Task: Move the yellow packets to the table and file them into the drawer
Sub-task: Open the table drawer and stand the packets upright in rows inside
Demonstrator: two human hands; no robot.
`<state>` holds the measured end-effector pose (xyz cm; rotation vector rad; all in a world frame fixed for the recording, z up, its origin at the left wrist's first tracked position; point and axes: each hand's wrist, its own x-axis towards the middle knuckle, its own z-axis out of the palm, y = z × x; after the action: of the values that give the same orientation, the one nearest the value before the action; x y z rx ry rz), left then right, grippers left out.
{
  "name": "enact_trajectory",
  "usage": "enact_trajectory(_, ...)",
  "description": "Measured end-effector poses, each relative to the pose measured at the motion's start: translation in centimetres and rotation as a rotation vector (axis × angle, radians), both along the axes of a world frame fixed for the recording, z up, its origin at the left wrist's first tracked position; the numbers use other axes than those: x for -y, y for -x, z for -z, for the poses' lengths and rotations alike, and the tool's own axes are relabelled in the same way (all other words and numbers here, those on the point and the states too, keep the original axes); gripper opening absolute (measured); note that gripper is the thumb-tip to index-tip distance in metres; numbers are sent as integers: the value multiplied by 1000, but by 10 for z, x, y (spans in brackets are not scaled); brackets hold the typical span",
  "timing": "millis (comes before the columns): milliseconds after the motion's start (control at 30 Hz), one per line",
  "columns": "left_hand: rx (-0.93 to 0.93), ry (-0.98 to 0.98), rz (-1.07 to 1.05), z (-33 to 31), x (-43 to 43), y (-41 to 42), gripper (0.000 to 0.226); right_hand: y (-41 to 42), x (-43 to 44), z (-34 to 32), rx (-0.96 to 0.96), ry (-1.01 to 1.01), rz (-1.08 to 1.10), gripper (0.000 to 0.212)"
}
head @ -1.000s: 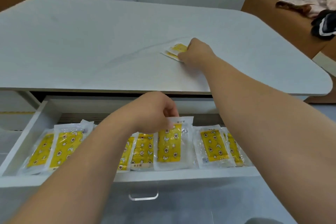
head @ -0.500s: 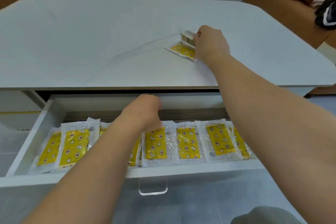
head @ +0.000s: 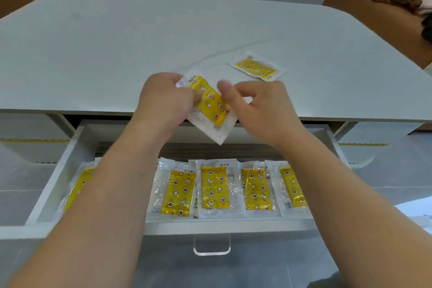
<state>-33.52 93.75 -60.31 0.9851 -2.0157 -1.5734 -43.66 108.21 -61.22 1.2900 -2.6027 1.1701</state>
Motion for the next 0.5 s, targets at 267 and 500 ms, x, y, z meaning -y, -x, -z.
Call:
enact_trajectory(267, 355, 265, 324, -11, 7, -25, 19, 84, 52, 6, -38, -543, 342, 60)
enact_trajectory(500, 632, 368, 522, -16, 19, -41, 18, 54, 46, 6, -338, -626, 395, 30)
